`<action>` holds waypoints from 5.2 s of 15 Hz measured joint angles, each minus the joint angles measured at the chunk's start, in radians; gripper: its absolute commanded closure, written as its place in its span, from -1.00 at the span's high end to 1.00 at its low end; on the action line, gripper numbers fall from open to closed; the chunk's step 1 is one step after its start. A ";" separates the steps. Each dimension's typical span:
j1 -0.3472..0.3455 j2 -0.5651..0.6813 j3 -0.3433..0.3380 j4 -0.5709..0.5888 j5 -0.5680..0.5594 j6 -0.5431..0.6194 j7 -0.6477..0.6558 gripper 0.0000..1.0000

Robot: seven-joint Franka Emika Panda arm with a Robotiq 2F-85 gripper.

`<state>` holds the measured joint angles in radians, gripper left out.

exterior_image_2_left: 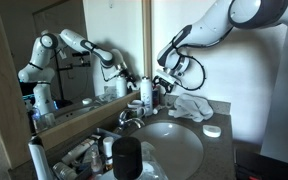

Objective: Pick up the toothpaste from the right side of the counter and put it on the left side of the counter

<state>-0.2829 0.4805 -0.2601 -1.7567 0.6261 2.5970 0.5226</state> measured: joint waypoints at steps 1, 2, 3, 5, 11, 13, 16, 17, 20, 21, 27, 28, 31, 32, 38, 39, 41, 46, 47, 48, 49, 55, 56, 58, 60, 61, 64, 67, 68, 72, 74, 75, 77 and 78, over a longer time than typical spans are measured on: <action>0.010 0.008 -0.005 -0.002 -0.012 0.023 0.054 1.00; 0.022 0.012 -0.014 -0.006 -0.029 0.037 0.107 1.00; 0.033 0.012 -0.024 -0.013 -0.049 0.043 0.158 1.00; 0.050 0.011 -0.043 -0.028 -0.101 0.047 0.252 1.00; 0.044 0.011 -0.031 -0.095 -0.133 0.046 0.381 1.00; 0.015 0.011 0.015 -0.106 -0.076 0.046 0.378 1.00; -0.029 0.011 0.076 -0.109 0.033 0.045 0.357 1.00; -0.038 0.012 0.086 -0.110 0.063 0.045 0.346 1.00; -0.054 0.018 0.093 -0.112 0.134 0.043 0.326 1.00; -0.059 0.022 0.093 -0.113 0.155 0.041 0.323 1.00; -0.080 0.057 0.092 -0.106 0.264 0.008 0.320 1.00; -0.081 0.063 0.092 -0.103 0.278 0.002 0.320 1.00; -0.081 0.079 0.092 -0.086 0.307 -0.017 0.320 1.00; -0.081 0.084 0.092 -0.080 0.314 -0.022 0.320 1.00; -0.086 0.125 0.089 -0.018 0.327 -0.064 0.321 0.50; -0.088 0.132 0.087 -0.006 0.327 -0.075 0.321 0.45; -0.089 0.143 0.079 0.014 0.327 -0.108 0.323 0.14; -0.089 0.165 0.061 0.057 0.327 -0.163 0.325 -0.58; -0.089 0.169 0.057 0.065 0.326 -0.172 0.325 -0.70; -0.089 0.171 0.052 0.072 0.324 -0.181 0.326 -0.87; -0.089 0.174 0.049 0.077 0.322 -0.184 0.326 -0.87; -0.089 0.184 0.041 0.096 0.322 -0.190 0.327 -0.87; -0.090 0.184 0.040 0.096 0.322 -0.190 0.327 -0.88; -0.090 0.182 0.040 0.095 0.322 -0.190 0.327 -0.87; -0.090 0.175 0.037 0.086 0.321 -0.191 0.327 -0.88; -0.089 0.167 0.035 0.078 0.320 -0.191 0.326 -0.88; -0.087 0.120 0.021 0.034 0.296 -0.191 0.326 -0.88; -0.075 0.051 -0.003 -0.029 0.230 -0.192 0.325 -0.88; -0.069 0.025 -0.010 -0.054 0.199 -0.192 0.325 -0.88; -0.031 -0.097 -0.022 -0.166 0.093 -0.192 0.322 -0.87; -0.004 -0.177 -0.020 -0.234 0.059 -0.190 0.305 -0.88; 0.010 -0.220 -0.018 -0.271 0.047 -0.190 0.294 -0.87; 0.035 -0.313 -0.006 -0.348 0.045 -0.190 0.263 -0.87; 0.047 -0.359 0.002 -0.386 0.044 -0.190 0.252 -0.87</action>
<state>-0.2359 0.1218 -0.2579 -2.1428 0.6706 2.4073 0.7743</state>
